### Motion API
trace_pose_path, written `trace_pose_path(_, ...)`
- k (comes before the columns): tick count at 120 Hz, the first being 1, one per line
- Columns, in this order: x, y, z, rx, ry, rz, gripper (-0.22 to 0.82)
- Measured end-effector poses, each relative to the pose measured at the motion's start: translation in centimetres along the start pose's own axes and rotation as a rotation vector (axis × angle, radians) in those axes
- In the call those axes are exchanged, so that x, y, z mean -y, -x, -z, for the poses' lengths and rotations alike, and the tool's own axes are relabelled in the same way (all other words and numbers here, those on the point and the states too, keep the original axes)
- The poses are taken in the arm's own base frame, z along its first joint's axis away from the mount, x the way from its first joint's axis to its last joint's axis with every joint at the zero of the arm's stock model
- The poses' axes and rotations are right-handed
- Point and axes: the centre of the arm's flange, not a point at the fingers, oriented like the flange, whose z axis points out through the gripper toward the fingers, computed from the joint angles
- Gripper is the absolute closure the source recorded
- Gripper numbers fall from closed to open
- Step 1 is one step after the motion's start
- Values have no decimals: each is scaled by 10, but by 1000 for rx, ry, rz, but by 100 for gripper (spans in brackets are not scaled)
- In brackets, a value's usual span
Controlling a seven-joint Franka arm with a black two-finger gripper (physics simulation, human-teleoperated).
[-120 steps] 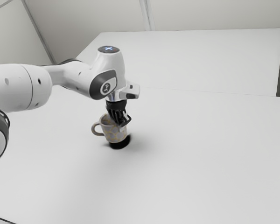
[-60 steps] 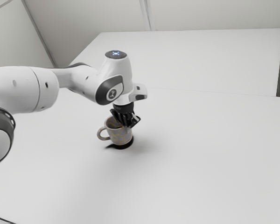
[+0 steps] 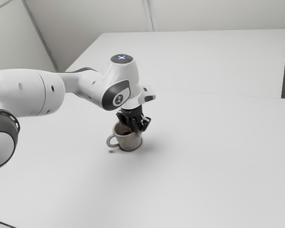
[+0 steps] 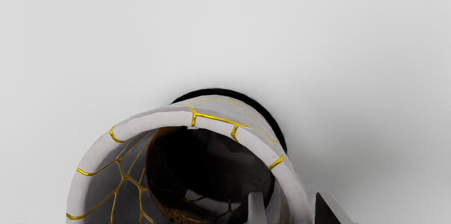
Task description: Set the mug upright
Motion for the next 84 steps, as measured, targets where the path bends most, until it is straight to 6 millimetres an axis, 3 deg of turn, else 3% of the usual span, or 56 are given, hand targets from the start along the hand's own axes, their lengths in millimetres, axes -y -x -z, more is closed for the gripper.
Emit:
trace_pose_path(14,2,0,17,-25,9,28,28)
trace_pose_path(32,8,-1,43,-60,14,47,14)
trace_pose_path(41,25,-7,81,-106,33,56,10)
trace_pose_path(55,67,-23,162,-173,96,77,6)
trace_pose_path(68,82,-25,231,-202,106,40,3)
trace_pose_path(74,85,-23,247,-187,108,17,3)
trace_pose_path(84,90,-22,254,-142,109,-13,2)
